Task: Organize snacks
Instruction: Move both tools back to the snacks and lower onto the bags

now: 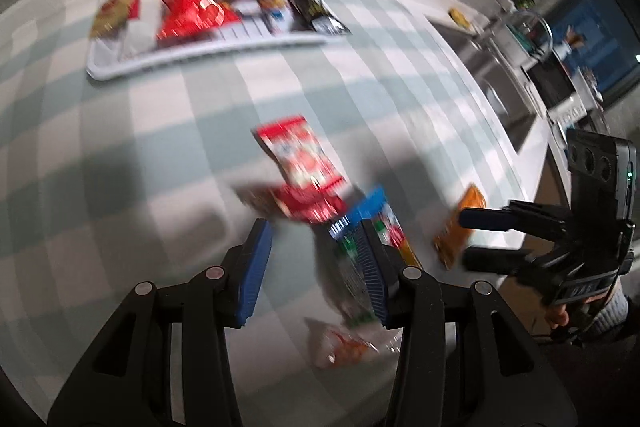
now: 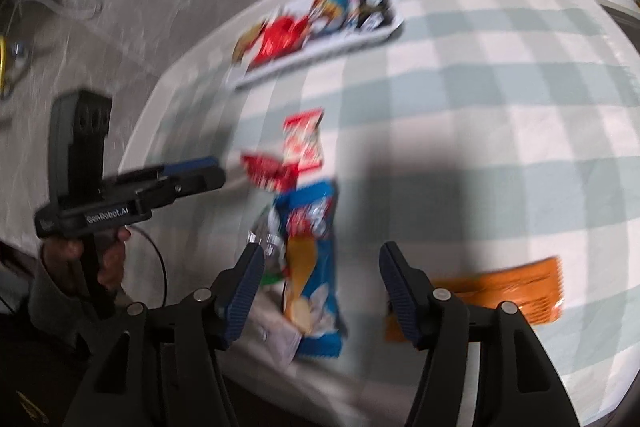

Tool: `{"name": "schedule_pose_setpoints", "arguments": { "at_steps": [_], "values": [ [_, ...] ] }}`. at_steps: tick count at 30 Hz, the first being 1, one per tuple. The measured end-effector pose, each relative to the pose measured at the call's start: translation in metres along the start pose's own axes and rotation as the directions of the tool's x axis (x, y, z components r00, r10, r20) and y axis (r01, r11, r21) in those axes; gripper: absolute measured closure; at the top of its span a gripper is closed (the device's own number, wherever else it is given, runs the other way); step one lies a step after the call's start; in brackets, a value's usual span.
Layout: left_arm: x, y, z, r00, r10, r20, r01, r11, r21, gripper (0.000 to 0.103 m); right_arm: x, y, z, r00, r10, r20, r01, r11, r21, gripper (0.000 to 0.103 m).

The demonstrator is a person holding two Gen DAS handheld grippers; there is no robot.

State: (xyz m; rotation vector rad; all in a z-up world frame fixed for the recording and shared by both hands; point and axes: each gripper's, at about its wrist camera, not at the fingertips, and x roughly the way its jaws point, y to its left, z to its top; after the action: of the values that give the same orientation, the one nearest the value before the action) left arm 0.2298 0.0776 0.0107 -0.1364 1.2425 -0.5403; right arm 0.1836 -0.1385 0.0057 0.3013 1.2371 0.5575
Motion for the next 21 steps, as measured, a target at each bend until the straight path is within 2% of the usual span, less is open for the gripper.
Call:
{"name": "schedule_pose_setpoints", "arguments": {
  "at_steps": [6, 21],
  "values": [
    [0.016, -0.014, -0.017, 0.998, -0.043, -0.048, 0.043, 0.999, 0.007, 0.061, 0.021, 0.015, -0.013, 0.997, -0.031, -0.066, 0.027, 0.997, -0.07, 0.04],
    [0.045, -0.017, -0.022, 0.99, -0.094, -0.102, 0.089, 0.994, -0.055, 0.06, 0.046, 0.022, -0.017, 0.989, -0.099, -0.106, 0.084, 0.986, -0.141, 0.043]
  ]
}}
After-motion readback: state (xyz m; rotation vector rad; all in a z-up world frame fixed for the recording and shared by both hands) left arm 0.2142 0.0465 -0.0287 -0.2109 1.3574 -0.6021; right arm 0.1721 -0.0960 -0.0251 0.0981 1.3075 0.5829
